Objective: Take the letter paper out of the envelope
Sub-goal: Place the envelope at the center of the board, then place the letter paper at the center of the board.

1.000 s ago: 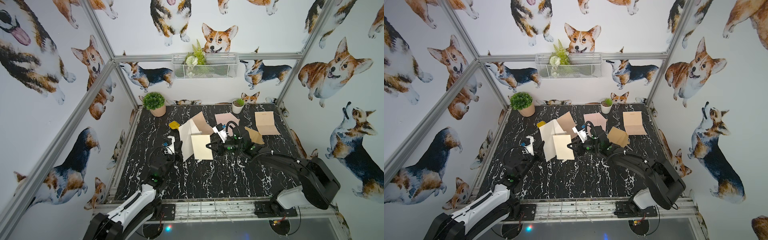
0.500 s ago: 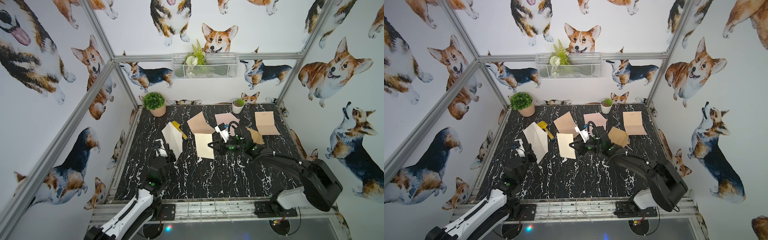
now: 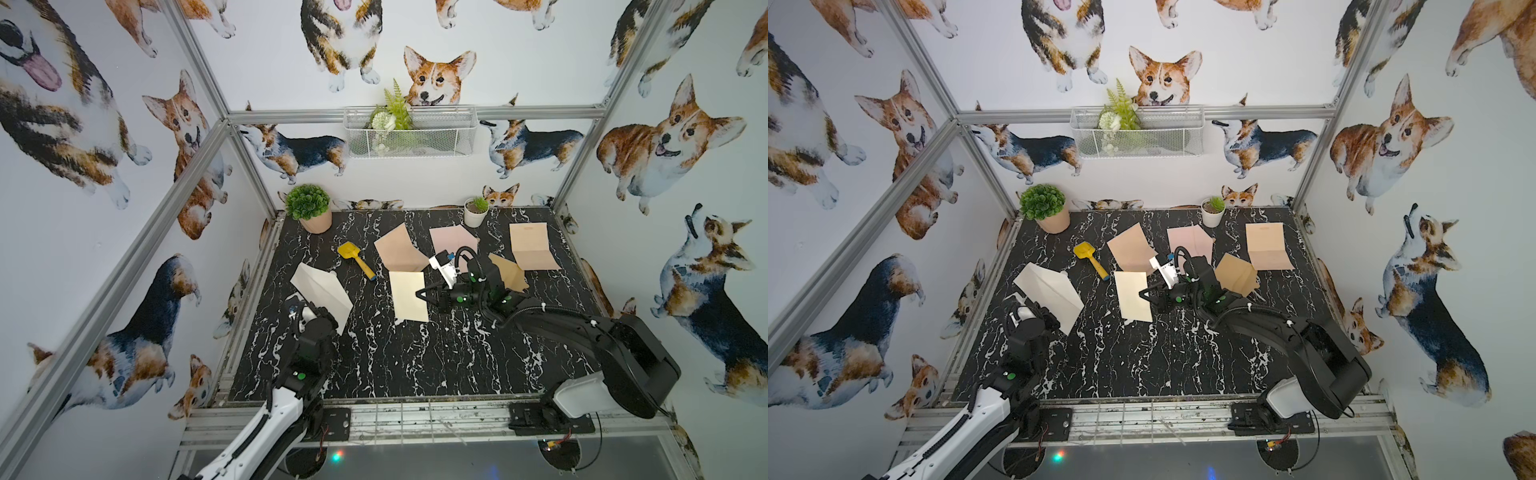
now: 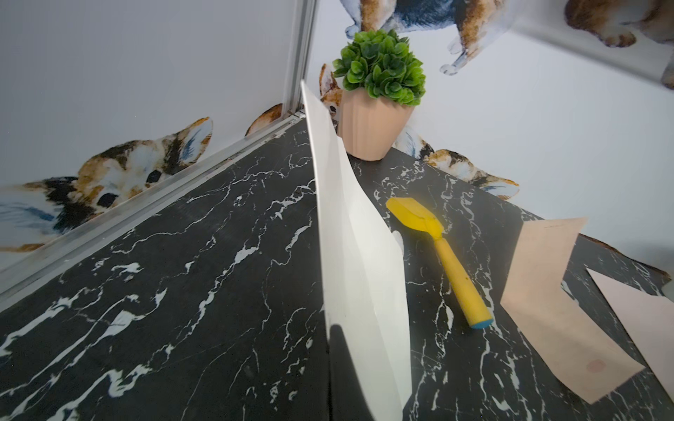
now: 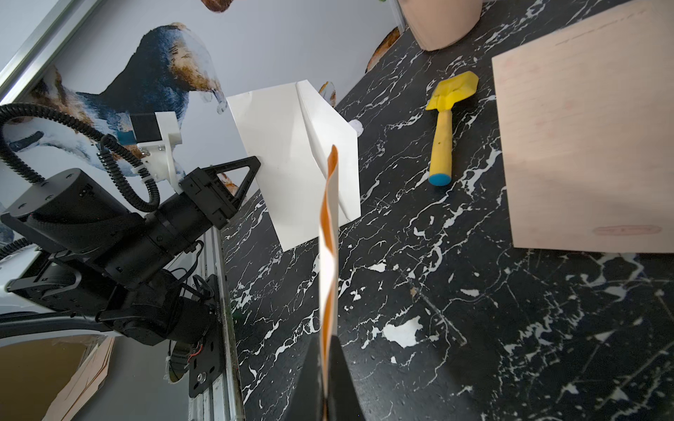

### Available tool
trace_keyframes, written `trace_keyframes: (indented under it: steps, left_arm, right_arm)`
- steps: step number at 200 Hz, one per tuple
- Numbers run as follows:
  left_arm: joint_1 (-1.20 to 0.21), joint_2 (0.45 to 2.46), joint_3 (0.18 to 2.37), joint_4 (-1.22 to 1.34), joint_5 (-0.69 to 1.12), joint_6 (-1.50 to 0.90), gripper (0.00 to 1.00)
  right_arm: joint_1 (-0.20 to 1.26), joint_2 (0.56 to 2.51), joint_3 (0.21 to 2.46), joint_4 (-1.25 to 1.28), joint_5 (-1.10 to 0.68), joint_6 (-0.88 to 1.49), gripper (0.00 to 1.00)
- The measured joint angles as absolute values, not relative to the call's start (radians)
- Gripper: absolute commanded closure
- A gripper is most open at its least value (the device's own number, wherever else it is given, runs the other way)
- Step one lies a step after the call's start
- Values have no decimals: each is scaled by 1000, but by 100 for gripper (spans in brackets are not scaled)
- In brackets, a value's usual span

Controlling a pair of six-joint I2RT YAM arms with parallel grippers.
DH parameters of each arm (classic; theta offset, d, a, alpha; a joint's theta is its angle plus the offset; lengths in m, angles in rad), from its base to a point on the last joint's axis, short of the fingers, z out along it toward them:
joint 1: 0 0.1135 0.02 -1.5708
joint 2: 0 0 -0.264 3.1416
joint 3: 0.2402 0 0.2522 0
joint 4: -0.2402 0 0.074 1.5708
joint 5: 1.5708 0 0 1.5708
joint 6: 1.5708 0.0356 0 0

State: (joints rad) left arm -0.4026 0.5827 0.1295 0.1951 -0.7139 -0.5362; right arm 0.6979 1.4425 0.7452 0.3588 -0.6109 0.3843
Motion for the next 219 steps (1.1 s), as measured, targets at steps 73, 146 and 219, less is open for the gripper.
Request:
trace_keyframes:
  steps: [73, 146, 219]
  left_arm:
    - [-364, 599, 135, 146, -733, -604, 49]
    - [-361, 633, 125, 255, -575, -521, 50]
    - [-361, 1060, 273, 477, -96, -433, 59]
  right_arm:
    - [698, 1489, 739, 360, -626, 417, 100]
    - [592, 1724, 798, 325, -644, 553, 80]
    - [581, 1757, 825, 200, -623, 554, 53]
